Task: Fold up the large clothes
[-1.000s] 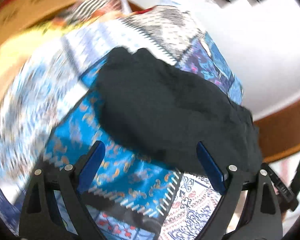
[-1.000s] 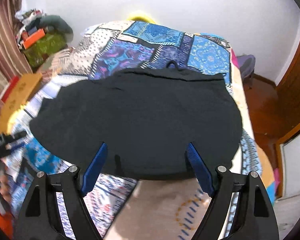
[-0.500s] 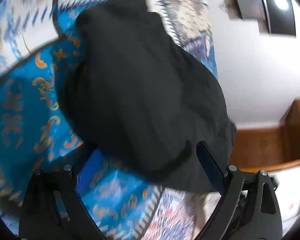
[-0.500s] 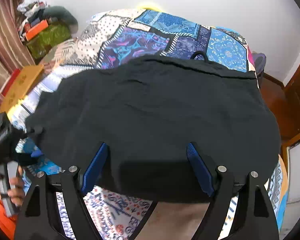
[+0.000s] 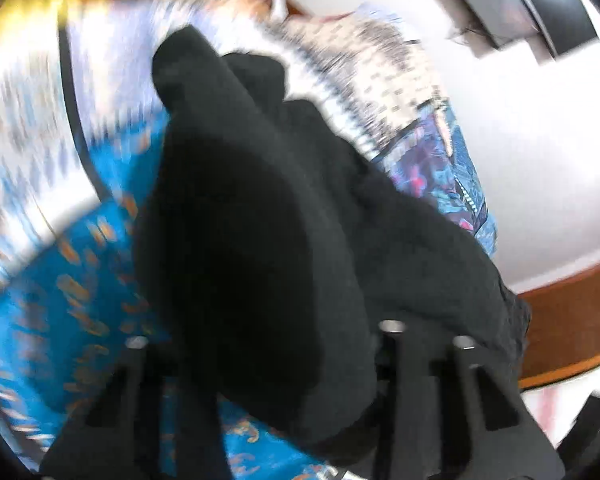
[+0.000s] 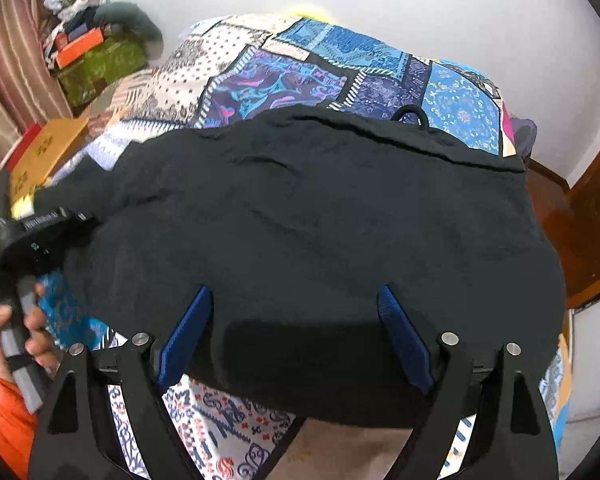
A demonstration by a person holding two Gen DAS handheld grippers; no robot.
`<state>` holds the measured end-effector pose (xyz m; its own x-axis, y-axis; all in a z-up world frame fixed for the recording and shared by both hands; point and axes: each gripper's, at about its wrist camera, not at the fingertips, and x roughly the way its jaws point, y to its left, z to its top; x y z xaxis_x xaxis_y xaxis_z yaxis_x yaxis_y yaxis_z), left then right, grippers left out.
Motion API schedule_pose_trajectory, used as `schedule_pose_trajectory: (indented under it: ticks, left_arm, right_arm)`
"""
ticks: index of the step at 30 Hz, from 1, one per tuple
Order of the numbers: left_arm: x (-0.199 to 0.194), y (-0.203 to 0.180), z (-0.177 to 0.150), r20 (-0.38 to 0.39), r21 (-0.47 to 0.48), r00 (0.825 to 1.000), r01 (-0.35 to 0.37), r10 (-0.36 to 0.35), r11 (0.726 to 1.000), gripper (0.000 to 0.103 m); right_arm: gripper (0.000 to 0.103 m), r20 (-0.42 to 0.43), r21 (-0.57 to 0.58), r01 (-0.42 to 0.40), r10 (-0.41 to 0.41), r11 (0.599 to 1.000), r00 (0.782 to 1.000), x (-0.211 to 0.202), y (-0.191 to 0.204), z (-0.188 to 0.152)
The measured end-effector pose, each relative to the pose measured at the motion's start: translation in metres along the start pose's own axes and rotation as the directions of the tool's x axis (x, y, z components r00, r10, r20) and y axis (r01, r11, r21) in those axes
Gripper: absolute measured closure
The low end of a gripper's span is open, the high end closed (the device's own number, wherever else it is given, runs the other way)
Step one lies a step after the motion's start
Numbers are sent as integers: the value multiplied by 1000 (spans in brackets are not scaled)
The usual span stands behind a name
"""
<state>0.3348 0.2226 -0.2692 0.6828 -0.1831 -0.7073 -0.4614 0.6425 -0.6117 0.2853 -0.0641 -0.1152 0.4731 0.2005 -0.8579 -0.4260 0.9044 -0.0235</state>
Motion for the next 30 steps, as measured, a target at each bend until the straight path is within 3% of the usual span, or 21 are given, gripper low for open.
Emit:
schedule_pose_trajectory:
  ticks: [3,10,13,14,16,20,23,25,27,30]
  left_arm:
    - [-38,-25,0,105,141,992,-88,73,986,75]
    - [-129,-54,6,291,329,952,-194,96,924,76]
    - [-149,-62,12,294,378,954,-167,53,910,76]
    - [-155,-67,13,286,393,958,-147,32,908,76]
    - [-160,-76,15,260,430,966,-117,1,895,76]
    - [-154,-104,0,238,507,971,-121,-4,854,76]
    - [-149,-125,-7,217,534,975,-88,-36,841,76]
    - [-146,-141,-15,208,556,977,-77,-49,828,76]
    - [-142,-156,-28,182,582,981,-51,-68,812,76]
    - [-126,-183,-56,121,633,988,-3,-95,774,76]
  right_arm:
    - [20,-26,-11,-17,17,1000,1000,-7,2,4]
    - [20,1,53,-144,144,988,990,-17,35,15]
    - [20,-81,14,-209,210,978,974,8,74,9]
    - [15,-110,-8,-220,218,975,970,21,93,3]
    - [11,-106,-54,-205,199,977,974,32,116,-5]
    - [13,-186,-136,-241,214,961,959,39,137,-8]
    - [13,-181,-104,-289,267,952,946,24,112,-6]
    - [13,-133,-56,-265,256,963,958,8,85,-8]
    - [12,-52,-19,-189,188,982,981,-16,47,-15]
    - [12,19,84,-75,73,994,997,-45,-16,-30]
